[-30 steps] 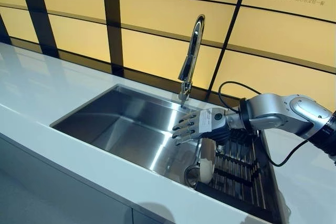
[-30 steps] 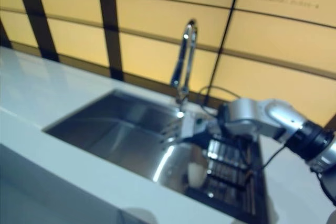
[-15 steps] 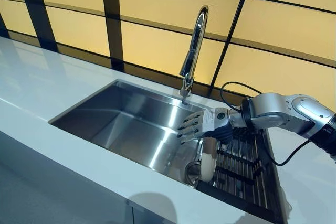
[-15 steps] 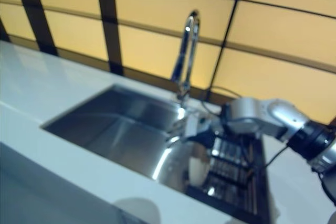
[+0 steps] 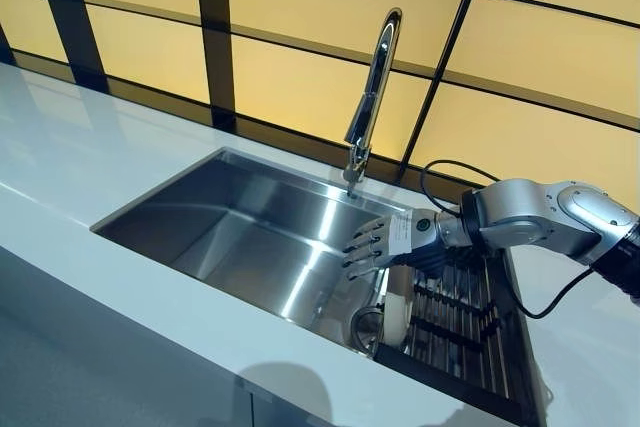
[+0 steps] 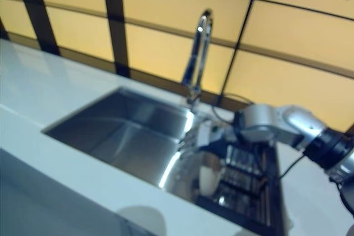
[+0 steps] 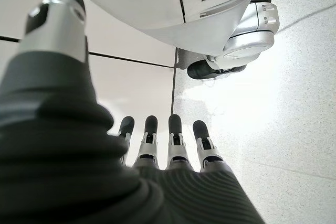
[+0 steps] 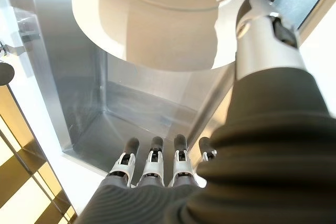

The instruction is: Take plates into dishwasher

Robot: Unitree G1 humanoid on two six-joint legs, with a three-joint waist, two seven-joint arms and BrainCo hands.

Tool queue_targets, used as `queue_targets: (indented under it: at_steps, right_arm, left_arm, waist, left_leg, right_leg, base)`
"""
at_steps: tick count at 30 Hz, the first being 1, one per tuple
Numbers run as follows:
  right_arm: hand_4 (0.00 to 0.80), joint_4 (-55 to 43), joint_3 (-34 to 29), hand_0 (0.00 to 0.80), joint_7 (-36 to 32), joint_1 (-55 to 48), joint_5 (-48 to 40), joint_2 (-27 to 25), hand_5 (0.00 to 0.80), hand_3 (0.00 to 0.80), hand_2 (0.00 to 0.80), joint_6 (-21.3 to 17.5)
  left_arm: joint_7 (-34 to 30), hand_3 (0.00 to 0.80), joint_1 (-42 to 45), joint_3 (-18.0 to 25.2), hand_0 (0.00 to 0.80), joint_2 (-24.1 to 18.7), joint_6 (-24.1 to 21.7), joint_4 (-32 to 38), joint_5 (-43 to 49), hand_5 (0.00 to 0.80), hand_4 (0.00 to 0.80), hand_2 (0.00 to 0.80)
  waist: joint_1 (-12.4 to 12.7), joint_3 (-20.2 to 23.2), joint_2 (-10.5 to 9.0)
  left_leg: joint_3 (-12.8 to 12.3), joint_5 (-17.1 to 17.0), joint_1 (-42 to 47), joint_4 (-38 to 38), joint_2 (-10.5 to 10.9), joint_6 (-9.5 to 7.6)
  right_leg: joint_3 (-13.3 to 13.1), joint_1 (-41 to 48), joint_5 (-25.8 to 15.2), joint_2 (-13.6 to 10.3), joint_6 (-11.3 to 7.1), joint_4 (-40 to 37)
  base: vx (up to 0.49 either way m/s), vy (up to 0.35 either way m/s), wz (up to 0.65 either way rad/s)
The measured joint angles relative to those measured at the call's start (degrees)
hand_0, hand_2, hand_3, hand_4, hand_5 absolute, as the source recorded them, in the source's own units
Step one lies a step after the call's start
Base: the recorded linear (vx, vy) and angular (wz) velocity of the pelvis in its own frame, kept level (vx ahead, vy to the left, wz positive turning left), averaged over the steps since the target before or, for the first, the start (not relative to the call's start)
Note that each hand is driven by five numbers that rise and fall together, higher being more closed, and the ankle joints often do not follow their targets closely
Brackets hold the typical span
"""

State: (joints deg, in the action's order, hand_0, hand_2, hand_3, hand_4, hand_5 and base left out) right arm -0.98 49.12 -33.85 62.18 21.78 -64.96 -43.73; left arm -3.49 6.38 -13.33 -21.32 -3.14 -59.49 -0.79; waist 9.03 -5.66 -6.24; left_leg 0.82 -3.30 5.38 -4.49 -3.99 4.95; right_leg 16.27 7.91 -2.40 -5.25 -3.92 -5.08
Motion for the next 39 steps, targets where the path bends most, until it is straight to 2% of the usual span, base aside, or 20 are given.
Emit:
queue_targets:
  at_steps: [11,25,34,35,37,38,39]
  right_arm:
    - [0.0,2.6,-1.4,0.0,0.0,-6.1,0.0,-1.4,0.0,0.0,0.0,-0.1]
    - [0.0,6.2,-1.5,0.0,4.5,-7.6,1.3,-1.4,0.0,0.0,0.0,0.0]
    - [0.0,6.0,-1.5,0.0,7.0,-7.9,1.4,-1.4,0.0,0.0,0.0,0.1]
    - [0.267,6.0,-1.5,0.267,7.2,-7.9,1.4,-1.4,0.267,0.267,0.267,0.2]
    - [0.427,5.9,-1.5,0.427,8.1,-7.9,1.4,-1.4,0.427,0.427,0.427,0.2]
    - [0.54,5.9,-1.5,0.54,8.3,-7.9,1.4,-1.4,0.54,0.54,0.54,0.3]
    - [0.577,5.9,-1.5,0.577,8.3,-7.9,1.4,-1.4,0.577,0.577,0.577,0.3]
  left_arm:
    - [-0.3,0.0,0.0,0.1,0.0,-0.2,-0.2,0.1,0.0,0.0,0.0,0.0]
    - [-0.5,0.0,-0.1,0.0,0.0,-2.2,-0.3,1.0,0.0,0.0,0.0,0.0]
    - [-0.5,0.0,-1.2,-0.1,0.0,-2.7,-0.3,2.1,-0.1,0.0,0.0,0.0]
    - [-0.5,0.0,-1.3,-0.2,0.0,-2.8,-0.3,2.1,-0.1,0.0,0.0,0.0]
    - [-0.5,0.0,-1.6,-0.2,0.0,-2.8,-0.3,2.2,-0.1,0.0,0.0,0.0]
    - [-0.5,0.0,-2.0,-0.2,0.0,-2.8,-0.3,2.2,-0.1,0.0,0.0,0.0]
    - [-0.5,0.0,-2.0,-0.2,0.0,-2.9,-0.3,2.2,-0.1,0.0,0.0,0.0]
  waist:
    - [0.1,-0.5,-0.22]
    - [1.3,-2.9,-0.95]
    - [1.4,-4.7,-2.17]
    - [1.4,-4.7,-2.33]
    - [1.4,-4.9,-2.57]
    - [1.4,-5.0,-2.75]
    - [1.4,-5.1,-2.83]
  left_leg:
    - [0.3,0.0,-0.1,0.1,0.0,0.0]
    - [1.2,-0.2,-1.1,0.2,0.0,0.16]
    - [1.6,-0.5,-2.2,0.2,-0.2,0.38]
    - [1.6,-0.5,-2.2,0.2,-0.3,0.39]
    - [1.6,-0.4,-2.3,0.2,-0.4,0.44]
    - [1.6,-0.4,-2.3,0.2,-0.4,0.48]
    - [1.6,-0.4,-2.3,0.2,-0.5,0.51]
  right_leg:
    - [0.2,0.1,0.1,0.0,-0.01,0.0]
    - [0.9,-0.4,0.2,0.2,0.02,0.0]
    - [1.3,-1.3,0.4,0.5,0.14,0.0]
    - [1.3,-1.3,0.4,0.6,0.15,0.0]
    - [1.3,-1.4,0.4,0.7,0.2,0.0]
    - [1.3,-1.5,0.4,0.8,0.22,0.0]
    - [1.2,-1.5,0.4,0.8,0.23,0.0]
  base:
    - [0.002,-0.006,0.0]
    - [-0.012,-0.028,0.03]
    - [-0.02,-0.035,0.02]
    - [-0.026,-0.057,0.0]
    - [-0.021,-0.043,0.0]
    - [0.0,0.0,0.0]
    - [0.0,0.0,0.0]
